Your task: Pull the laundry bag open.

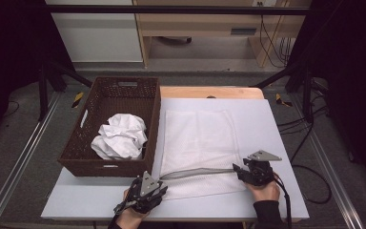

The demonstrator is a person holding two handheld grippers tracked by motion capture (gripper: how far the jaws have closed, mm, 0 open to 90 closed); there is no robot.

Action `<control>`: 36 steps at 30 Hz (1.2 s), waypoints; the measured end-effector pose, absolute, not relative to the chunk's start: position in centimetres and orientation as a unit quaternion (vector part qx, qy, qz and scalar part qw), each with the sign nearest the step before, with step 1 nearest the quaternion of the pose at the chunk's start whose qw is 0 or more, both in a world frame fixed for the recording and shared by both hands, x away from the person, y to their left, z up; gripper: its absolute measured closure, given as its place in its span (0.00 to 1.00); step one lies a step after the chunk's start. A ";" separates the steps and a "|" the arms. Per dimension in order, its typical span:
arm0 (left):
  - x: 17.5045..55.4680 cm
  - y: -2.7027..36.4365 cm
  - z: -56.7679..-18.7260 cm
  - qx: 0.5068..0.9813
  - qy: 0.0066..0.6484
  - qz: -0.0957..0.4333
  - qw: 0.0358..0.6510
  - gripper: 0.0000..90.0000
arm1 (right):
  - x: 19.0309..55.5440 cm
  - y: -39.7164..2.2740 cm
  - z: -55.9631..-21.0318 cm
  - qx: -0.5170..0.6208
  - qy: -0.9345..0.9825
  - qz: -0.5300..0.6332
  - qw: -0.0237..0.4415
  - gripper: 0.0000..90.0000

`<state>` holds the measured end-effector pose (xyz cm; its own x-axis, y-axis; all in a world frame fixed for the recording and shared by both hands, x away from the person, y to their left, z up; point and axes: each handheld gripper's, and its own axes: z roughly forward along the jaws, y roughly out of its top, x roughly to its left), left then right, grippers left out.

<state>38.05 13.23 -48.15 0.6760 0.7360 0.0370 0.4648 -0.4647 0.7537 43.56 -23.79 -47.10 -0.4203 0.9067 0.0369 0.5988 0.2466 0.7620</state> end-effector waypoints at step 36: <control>37.6 13.4 -47.2 0.816 0.356 0.177 0.420 0.45 | 39.2 -25.4 -46.8 0.484 0.735 0.410 0.242 0.43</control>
